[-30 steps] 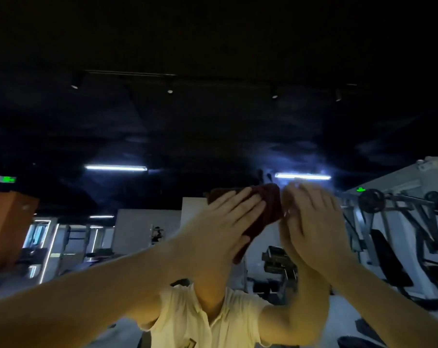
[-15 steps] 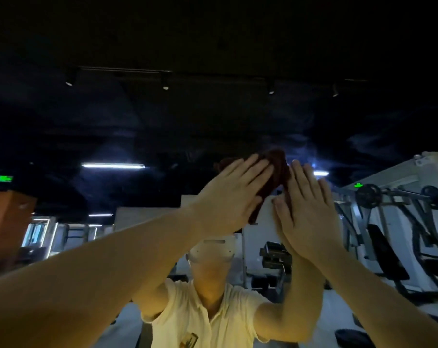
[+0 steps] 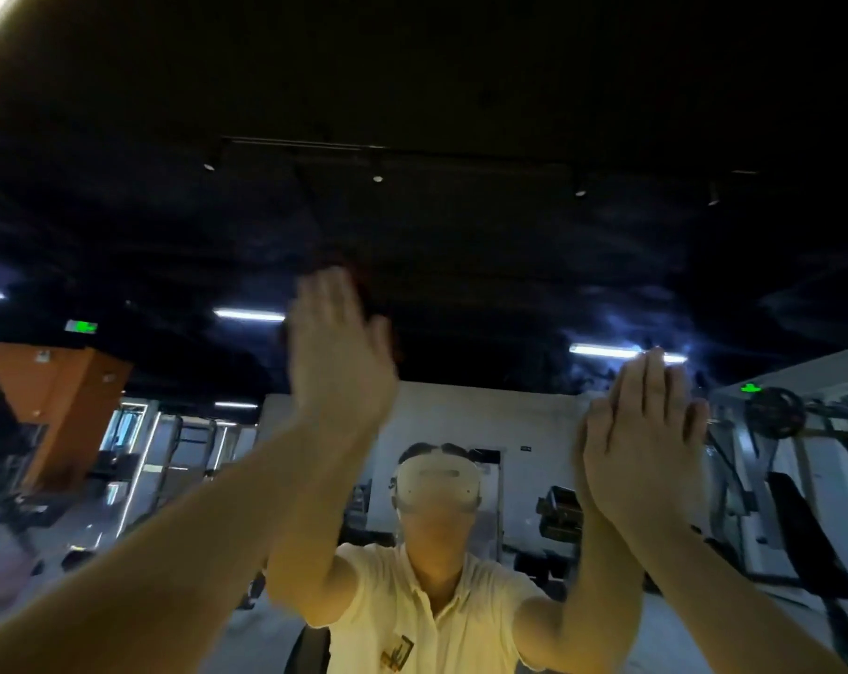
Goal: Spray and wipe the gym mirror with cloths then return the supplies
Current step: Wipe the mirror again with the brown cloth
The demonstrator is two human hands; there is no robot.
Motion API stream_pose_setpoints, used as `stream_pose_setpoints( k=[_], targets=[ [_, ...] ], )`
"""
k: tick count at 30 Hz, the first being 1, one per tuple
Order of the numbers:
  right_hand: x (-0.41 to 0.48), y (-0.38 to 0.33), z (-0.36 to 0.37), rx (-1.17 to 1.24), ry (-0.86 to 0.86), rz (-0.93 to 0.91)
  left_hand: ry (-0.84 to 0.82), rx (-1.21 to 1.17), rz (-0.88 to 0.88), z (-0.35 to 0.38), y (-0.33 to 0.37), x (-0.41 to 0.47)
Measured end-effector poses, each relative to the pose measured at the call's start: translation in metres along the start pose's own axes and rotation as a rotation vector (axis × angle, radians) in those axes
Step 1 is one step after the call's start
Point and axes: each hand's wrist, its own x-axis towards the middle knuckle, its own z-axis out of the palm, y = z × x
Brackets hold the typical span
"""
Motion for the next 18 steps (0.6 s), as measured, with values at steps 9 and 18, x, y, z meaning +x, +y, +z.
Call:
stream_pose_setpoints(
  k=[9,18],
  targets=[
    [-0.002,0.003,-0.009,0.038,-0.022,-0.017,-0.161,0.029,0.541,-0.004,-0.001,-0.040],
    [-0.012,-0.010,-0.013,0.086,-0.045,0.013,0.009,0.041,-0.239,-0.012,-0.068,-0.031]
  ],
)
